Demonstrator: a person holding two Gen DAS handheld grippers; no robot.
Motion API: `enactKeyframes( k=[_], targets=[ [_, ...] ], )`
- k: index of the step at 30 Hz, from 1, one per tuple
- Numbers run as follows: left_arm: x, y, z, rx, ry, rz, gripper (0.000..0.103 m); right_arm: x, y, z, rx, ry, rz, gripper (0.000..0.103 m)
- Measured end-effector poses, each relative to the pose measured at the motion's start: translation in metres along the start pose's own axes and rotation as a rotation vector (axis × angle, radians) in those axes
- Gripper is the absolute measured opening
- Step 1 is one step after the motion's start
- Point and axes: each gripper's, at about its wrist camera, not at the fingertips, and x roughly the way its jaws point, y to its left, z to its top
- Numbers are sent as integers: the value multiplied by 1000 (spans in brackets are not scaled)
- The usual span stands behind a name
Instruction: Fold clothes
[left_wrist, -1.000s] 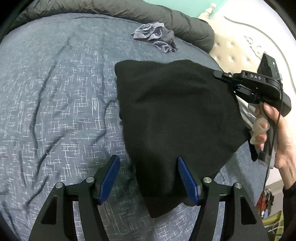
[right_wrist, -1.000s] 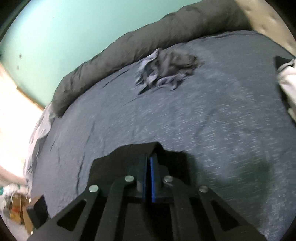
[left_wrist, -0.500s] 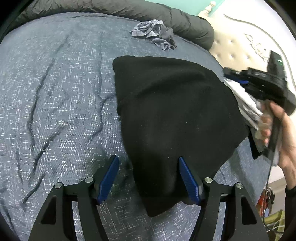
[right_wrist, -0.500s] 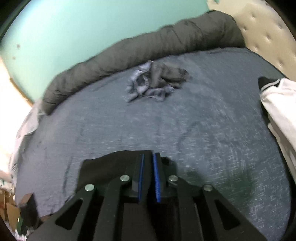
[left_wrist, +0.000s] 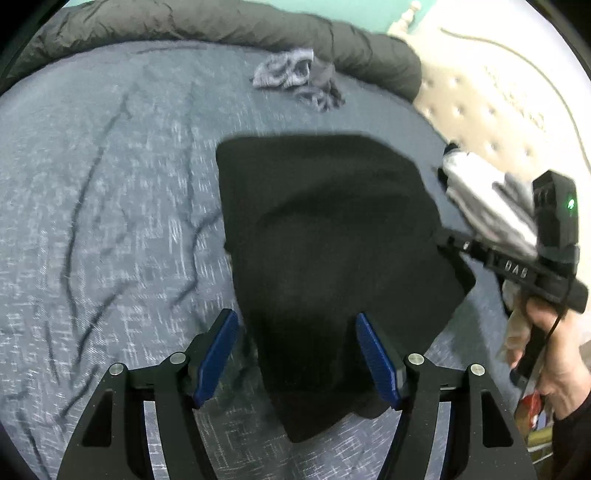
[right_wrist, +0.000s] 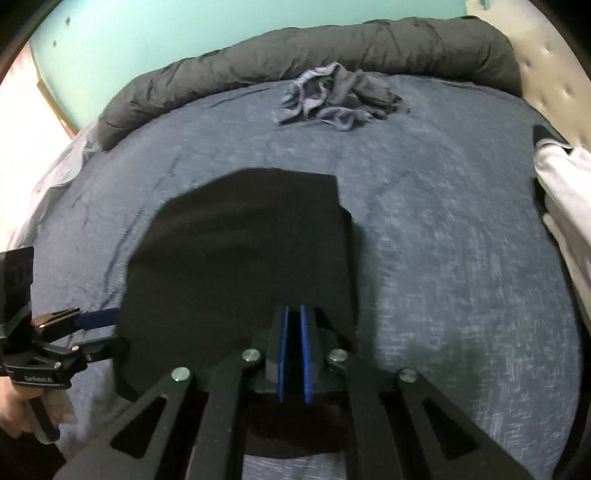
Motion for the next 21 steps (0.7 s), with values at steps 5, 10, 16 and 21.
enactKeyframes(
  k=[5,10,16,21],
  targets=[
    [9,0,-9,-1,25,15,71,-17,-11,-5,52,-29,0,4],
    [6,-1,-9,0,24,24,71,-33,19,-5,1,-38,99,5],
    [-11,-3,-9,-2,4,21,70,5,45,-25,-70,103,85,5],
    [-41,5,-16,13,-26,25,70,-9,50,-26,-28,56,111,5]
  ],
)
